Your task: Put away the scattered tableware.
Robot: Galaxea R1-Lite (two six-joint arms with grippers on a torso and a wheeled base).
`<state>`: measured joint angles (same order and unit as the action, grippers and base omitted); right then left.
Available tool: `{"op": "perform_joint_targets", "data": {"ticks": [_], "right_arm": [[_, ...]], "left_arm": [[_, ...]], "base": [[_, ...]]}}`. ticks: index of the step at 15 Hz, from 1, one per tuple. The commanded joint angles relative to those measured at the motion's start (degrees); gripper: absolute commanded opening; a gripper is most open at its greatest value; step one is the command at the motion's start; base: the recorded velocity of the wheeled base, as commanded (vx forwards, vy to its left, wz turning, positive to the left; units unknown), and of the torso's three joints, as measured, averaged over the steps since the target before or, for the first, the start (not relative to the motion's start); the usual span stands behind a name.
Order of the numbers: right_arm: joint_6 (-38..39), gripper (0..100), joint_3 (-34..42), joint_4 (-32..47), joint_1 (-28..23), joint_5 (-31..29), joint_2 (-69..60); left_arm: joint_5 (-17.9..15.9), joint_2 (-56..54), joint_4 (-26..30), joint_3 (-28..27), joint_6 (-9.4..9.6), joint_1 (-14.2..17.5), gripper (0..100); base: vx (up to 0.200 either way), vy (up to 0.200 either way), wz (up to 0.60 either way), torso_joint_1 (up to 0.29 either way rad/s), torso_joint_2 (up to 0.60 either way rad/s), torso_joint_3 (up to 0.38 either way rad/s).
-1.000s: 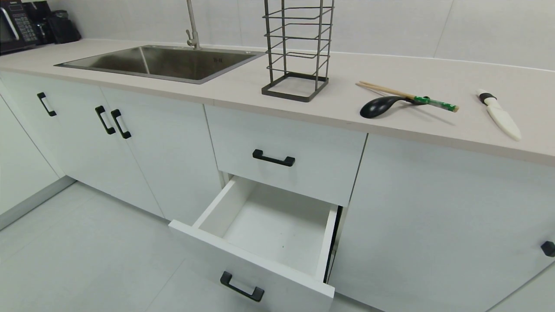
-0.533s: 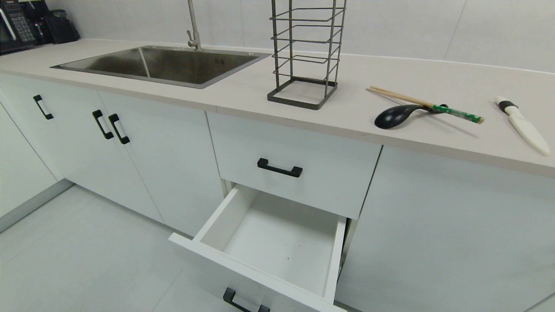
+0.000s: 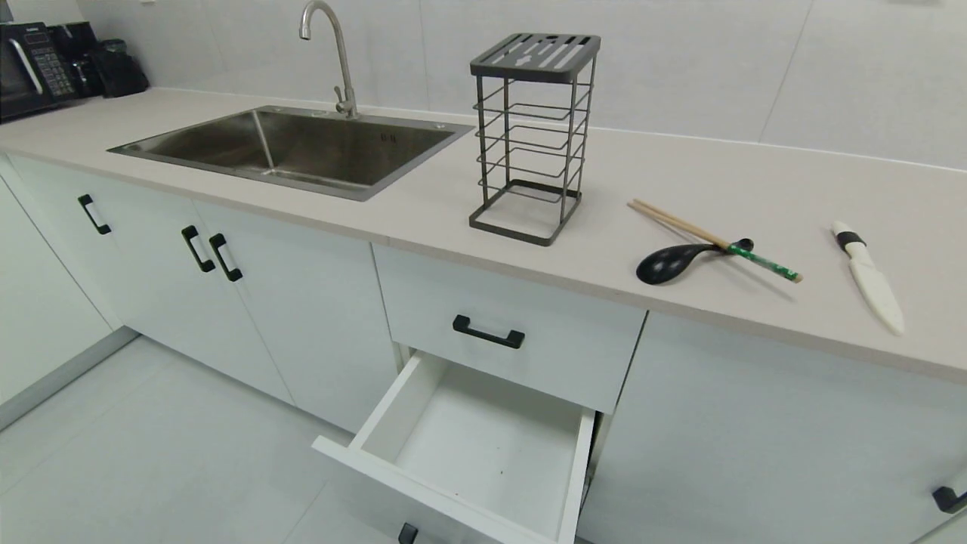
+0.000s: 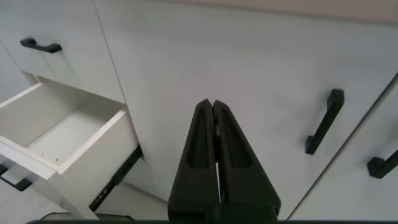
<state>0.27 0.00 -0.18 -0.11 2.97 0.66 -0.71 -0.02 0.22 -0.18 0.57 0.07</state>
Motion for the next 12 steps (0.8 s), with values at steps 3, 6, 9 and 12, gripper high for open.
{"op": "perform_joint_targets", "data": {"ticks": [3,6,9,12], "right_arm": [[0.00,0,0.00,0.01,0.02,0.01,0.04],[0.00,0,0.00,0.01,0.02,0.01,0.04],[-0.09,0,0.00,0.01,0.02,-0.07,0.04],[-0.09,0,0.00,0.01,0.02,-0.16,0.04]], "left_arm": [[0.00,0.02,0.13,0.01,-0.05,0.01,100],[0.00,0.02,0.04,0.01,0.04,0.01,100],[0.00,0.02,0.04,0.01,0.04,0.01,100],[0.00,0.02,0.04,0.01,0.04,0.01,100]], "base": [[0.000,-0.133,0.00,0.168,-0.32,-0.149],[0.000,-0.067,0.00,0.017,-0.03,-0.012],[0.000,0.000,0.00,0.000,0.00,0.000],[0.000,0.000,0.00,0.000,0.00,0.000]]}}
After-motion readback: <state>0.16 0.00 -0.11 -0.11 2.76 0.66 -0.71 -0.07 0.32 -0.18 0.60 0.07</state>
